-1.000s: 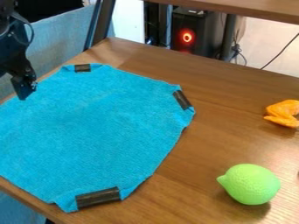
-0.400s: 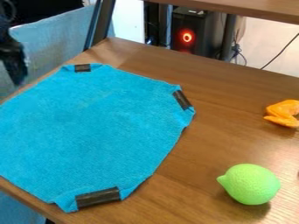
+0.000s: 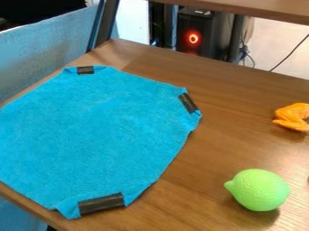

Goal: Fold the cloth from the bottom left to the top right

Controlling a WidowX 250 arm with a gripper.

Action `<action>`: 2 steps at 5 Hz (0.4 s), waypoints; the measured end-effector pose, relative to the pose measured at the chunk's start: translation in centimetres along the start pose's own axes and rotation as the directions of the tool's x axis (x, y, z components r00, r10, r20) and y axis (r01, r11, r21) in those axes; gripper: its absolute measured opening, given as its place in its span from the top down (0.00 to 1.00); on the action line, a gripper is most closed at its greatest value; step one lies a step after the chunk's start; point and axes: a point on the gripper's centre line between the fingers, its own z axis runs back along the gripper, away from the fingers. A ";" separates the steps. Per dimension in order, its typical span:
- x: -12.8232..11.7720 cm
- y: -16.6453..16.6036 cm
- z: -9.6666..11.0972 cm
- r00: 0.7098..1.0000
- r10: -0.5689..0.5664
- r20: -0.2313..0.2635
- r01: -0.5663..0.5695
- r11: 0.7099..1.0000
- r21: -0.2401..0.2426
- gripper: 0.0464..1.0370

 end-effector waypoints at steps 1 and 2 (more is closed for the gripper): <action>-1.7 1.0 -1.1 0.996 0.075 -0.057 -0.075 0.997 0.009 0.04; -3.5 1.0 -2.2 0.993 0.065 -0.100 -0.065 0.998 0.005 0.04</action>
